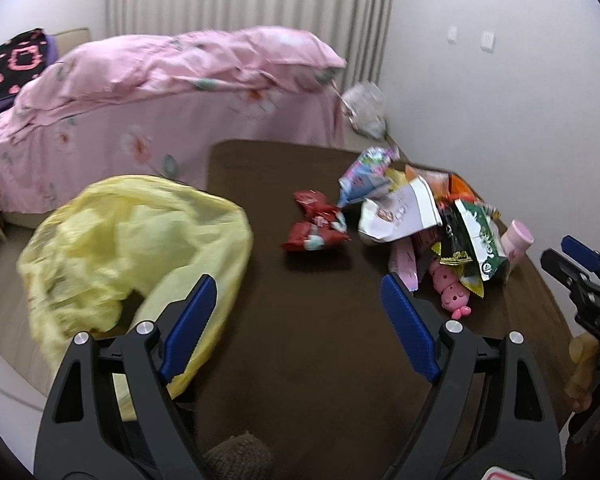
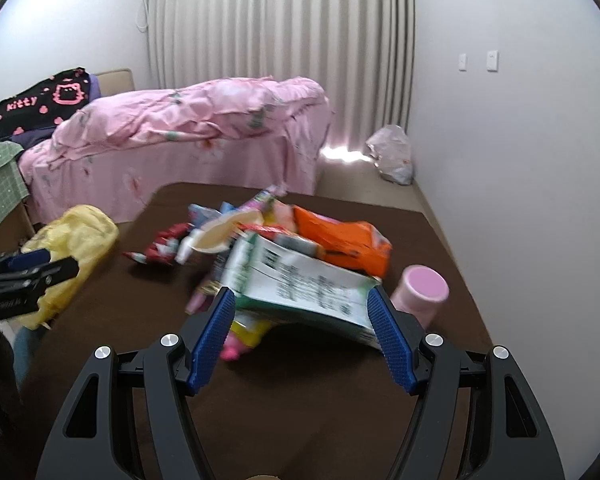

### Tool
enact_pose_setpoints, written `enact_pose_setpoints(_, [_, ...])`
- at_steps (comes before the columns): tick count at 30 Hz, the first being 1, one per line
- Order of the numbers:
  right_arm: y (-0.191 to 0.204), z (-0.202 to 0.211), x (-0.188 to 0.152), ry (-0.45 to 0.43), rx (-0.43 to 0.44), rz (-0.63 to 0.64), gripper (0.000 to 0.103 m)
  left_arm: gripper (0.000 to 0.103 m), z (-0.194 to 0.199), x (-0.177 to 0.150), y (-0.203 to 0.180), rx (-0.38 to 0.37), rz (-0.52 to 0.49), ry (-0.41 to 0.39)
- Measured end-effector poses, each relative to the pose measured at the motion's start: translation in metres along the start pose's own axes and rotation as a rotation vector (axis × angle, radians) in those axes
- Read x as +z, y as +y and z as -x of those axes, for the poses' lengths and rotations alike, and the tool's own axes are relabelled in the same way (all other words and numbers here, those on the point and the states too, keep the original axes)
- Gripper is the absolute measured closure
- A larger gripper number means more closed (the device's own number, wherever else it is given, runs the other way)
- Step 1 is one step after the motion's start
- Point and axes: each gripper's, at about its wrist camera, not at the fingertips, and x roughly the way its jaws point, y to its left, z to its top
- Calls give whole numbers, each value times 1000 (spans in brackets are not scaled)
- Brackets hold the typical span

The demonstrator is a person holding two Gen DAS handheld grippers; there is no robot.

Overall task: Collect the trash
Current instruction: 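Grasp the red wrapper with the left tool while the right tool grasps the milk carton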

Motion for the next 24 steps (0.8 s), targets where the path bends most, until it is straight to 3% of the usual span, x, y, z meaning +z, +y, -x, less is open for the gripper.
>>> enact_pose_setpoints(3, [-12,-11,-8,29,-9,-14,38,23,-23,13,-9,-56,-6,31])
enact_pose_setpoints(6, [-22,-17,-15,45,-1,-31,38,30,-48,30,-15,-56,-18,34])
enact_pose_setpoints(11, [-26,-21,-19,39,46,4,38,37,-101,52,-15,-83,-13,127])
enact_pose_setpoints(15, [-27,-21,-14,30,89,39,38,57,-136,54,-1,-99,46,226])
enact_pose_setpoints(20, [-25,-23,-9,32,171,81,37,62,-130,44,6,-136,82,223])
enact_pose_setpoints(24, [-13,-32,-9,13,143,270,38,65,-103,27,-1,-147,61,201])
